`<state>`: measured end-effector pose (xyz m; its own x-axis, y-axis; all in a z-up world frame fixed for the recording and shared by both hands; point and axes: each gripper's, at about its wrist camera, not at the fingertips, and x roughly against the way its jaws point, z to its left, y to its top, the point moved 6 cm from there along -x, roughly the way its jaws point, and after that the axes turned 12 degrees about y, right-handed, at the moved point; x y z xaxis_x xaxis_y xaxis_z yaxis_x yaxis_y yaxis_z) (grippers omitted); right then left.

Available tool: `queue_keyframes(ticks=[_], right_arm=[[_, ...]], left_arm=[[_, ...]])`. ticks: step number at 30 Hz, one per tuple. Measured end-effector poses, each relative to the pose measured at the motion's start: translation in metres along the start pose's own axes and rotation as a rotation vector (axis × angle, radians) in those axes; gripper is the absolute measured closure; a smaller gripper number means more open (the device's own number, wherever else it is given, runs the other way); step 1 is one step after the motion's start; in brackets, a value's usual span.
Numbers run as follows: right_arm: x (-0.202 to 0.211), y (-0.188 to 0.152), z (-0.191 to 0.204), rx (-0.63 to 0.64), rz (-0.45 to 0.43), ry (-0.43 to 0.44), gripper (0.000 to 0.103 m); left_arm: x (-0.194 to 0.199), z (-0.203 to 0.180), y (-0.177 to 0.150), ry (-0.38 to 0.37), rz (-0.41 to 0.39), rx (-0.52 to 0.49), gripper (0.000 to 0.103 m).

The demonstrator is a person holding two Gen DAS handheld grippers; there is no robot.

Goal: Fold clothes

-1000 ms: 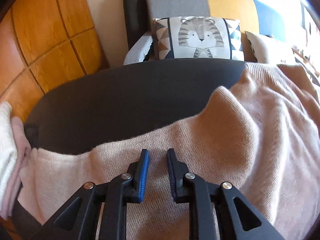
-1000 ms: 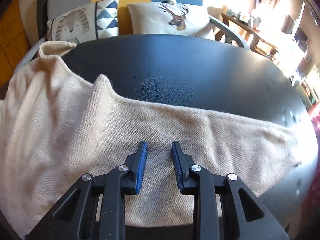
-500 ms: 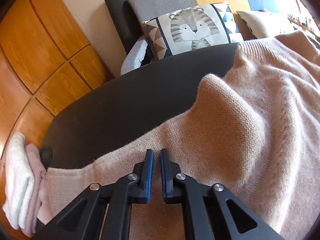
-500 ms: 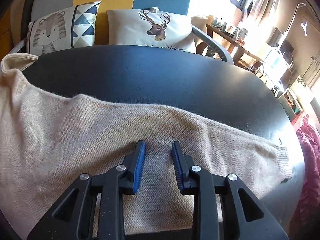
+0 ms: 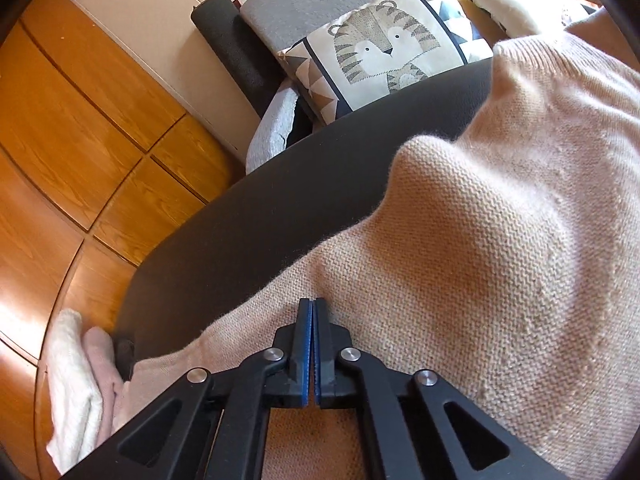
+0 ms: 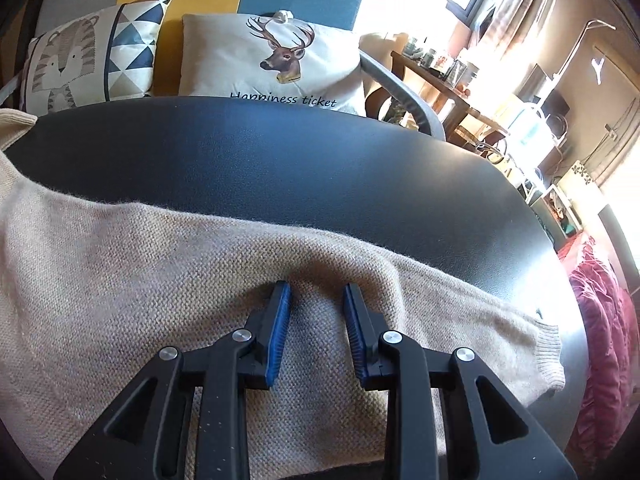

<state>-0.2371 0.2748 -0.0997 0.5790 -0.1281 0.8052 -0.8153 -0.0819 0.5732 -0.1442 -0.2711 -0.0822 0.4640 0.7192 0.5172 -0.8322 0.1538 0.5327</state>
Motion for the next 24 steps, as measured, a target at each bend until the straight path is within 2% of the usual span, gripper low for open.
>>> queue_keyframes(ticks=[6, 9, 11, 12, 14, 15, 18, 19, 21, 24], right_arm=[[-0.006, 0.008, -0.004, 0.012, -0.001, -0.022, 0.073], [0.015, 0.006, -0.003, -0.035, -0.016, 0.044, 0.069], [0.036, 0.005, 0.0, -0.073, -0.034, 0.098, 0.056], [0.046, 0.004, 0.001, -0.091, -0.043, 0.124, 0.056], [0.068, 0.002, 0.004, -0.129, -0.062, 0.177, 0.054], [0.078, 0.002, 0.006, -0.148, -0.071, 0.204, 0.052], [0.122, -0.003, 0.048, -0.056, -0.127, 0.275, 0.049], [0.136, -0.005, 0.066, -0.019, -0.146, 0.315, 0.049], [0.156, -0.011, 0.102, 0.035, -0.172, 0.399, 0.049], [0.158, -0.024, 0.147, 0.062, -0.148, 0.486, 0.049]], left_arm=[[-0.004, -0.003, 0.001, 0.016, -0.004, -0.001, 0.103], [-0.005, -0.004, 0.003, 0.028, -0.005, -0.013, 0.103], [-0.003, -0.002, 0.004, 0.025, 0.001, -0.014, 0.103], [-0.001, 0.001, 0.004, 0.016, 0.01, -0.002, 0.102], [0.006, 0.011, 0.004, -0.02, 0.042, 0.061, 0.098], [0.014, 0.018, 0.003, -0.052, 0.053, 0.129, 0.098], [0.046, 0.03, 0.004, -0.154, 0.052, 0.314, 0.093], [0.06, 0.03, 0.004, -0.194, 0.034, 0.349, 0.088], [0.085, 0.021, 0.007, -0.257, 0.005, 0.366, 0.087], [0.107, -0.007, 0.006, -0.322, -0.012, 0.289, 0.087]])
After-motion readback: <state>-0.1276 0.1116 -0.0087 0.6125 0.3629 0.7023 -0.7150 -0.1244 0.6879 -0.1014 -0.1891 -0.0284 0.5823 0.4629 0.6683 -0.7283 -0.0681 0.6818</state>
